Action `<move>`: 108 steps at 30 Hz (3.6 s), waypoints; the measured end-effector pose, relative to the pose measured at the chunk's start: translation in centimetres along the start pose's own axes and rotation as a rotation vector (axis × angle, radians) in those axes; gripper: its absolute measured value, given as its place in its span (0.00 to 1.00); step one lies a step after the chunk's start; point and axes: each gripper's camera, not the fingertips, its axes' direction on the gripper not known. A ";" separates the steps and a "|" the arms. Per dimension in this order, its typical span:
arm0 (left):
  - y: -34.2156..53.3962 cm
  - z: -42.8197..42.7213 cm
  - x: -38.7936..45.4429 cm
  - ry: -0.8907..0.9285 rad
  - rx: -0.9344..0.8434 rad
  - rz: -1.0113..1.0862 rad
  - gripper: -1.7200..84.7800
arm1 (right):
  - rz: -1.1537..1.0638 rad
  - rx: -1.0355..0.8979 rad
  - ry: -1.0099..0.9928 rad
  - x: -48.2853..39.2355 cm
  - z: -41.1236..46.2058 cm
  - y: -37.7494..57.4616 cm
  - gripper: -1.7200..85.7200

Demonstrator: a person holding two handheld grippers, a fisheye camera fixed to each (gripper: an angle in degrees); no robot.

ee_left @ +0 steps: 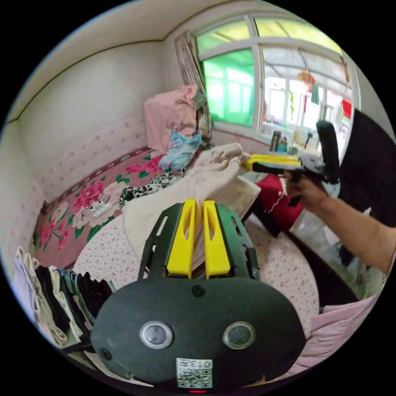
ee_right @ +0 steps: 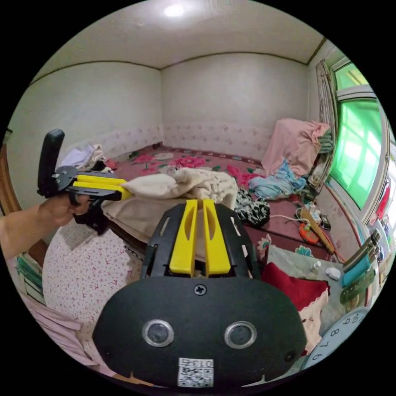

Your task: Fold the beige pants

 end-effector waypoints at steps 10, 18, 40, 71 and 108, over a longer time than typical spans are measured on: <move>7.3 -27.5 -7.2 0.197 0.588 -0.102 0.04 | -0.227 0.629 -0.112 -12.0 -25.4 -4.3 0.03; 17.9 -45.0 -6.4 0.364 0.842 0.178 0.04 | -0.358 0.895 -0.119 -24.5 -41.3 -2.8 0.03; 67.6 -37.3 -19.3 0.156 -0.125 -0.806 0.10 | 0.247 -0.393 -0.054 -29.9 -14.2 32.8 0.07; 63.2 -57.1 -26.4 0.164 0.367 -0.699 0.06 | 0.145 0.080 -0.347 -15.4 -30.0 22.3 0.04; 67.1 -32.1 -25.4 -0.238 -0.654 -0.501 0.08 | 0.317 -0.654 0.047 -10.2 -9.0 30.6 0.05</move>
